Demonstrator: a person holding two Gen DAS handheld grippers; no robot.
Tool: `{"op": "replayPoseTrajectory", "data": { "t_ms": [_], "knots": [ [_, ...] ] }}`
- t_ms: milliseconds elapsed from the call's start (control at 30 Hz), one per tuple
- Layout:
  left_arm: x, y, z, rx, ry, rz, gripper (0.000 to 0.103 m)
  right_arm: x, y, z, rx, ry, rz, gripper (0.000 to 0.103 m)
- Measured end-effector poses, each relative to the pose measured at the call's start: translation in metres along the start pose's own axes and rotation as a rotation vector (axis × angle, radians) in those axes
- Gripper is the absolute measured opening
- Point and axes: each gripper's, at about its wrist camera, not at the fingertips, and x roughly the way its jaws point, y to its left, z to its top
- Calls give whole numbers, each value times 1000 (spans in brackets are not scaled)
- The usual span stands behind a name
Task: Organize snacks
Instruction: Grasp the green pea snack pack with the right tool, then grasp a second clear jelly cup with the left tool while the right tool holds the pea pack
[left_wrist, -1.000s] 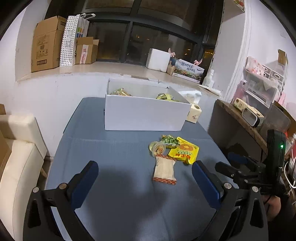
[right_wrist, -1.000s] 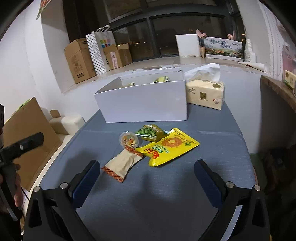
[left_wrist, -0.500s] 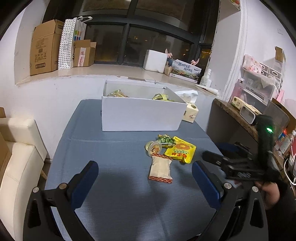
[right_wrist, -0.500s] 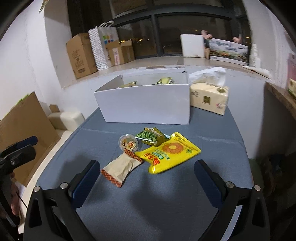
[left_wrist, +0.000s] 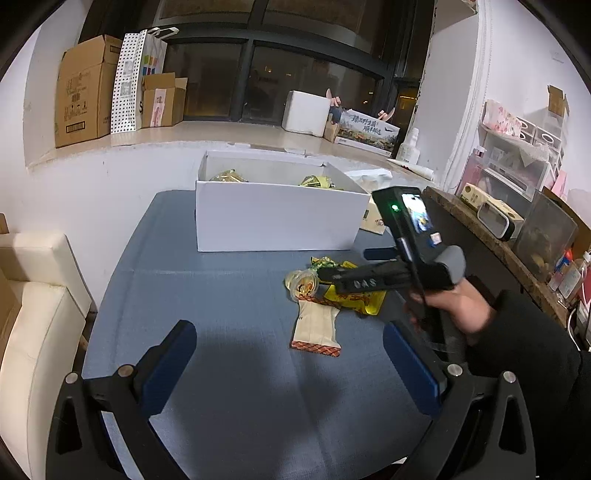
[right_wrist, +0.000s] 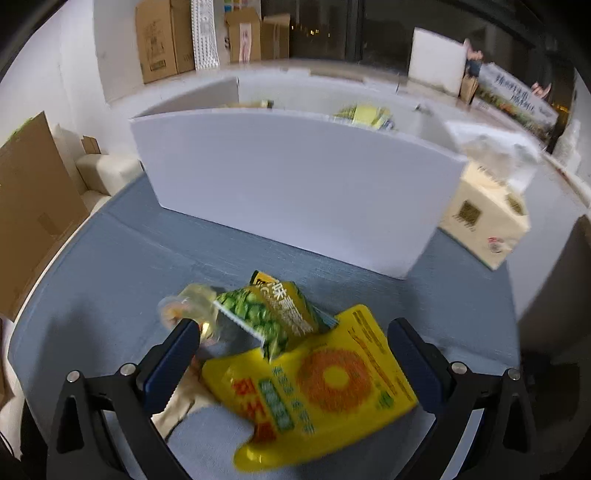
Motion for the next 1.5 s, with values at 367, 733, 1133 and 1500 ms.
{"op": "replayPoseTrajectory", "data": {
  "t_ms": [367, 733, 1133, 1500],
  "knots": [
    [10, 3, -6, -39, 25, 5, 103, 19, 3, -5, -8, 58, 16, 48],
    [33, -2, -4, -28, 75, 7, 103, -39, -1, -13, 24, -54, 26, 47],
    [112, -26, 33, 36, 144, -34, 103, -146, -14, -67, 168, -250, 157, 47],
    [217, -30, 42, 42, 298, 30, 59, -160, -38, -121, 314, -258, 183, 47]
  ]
}}
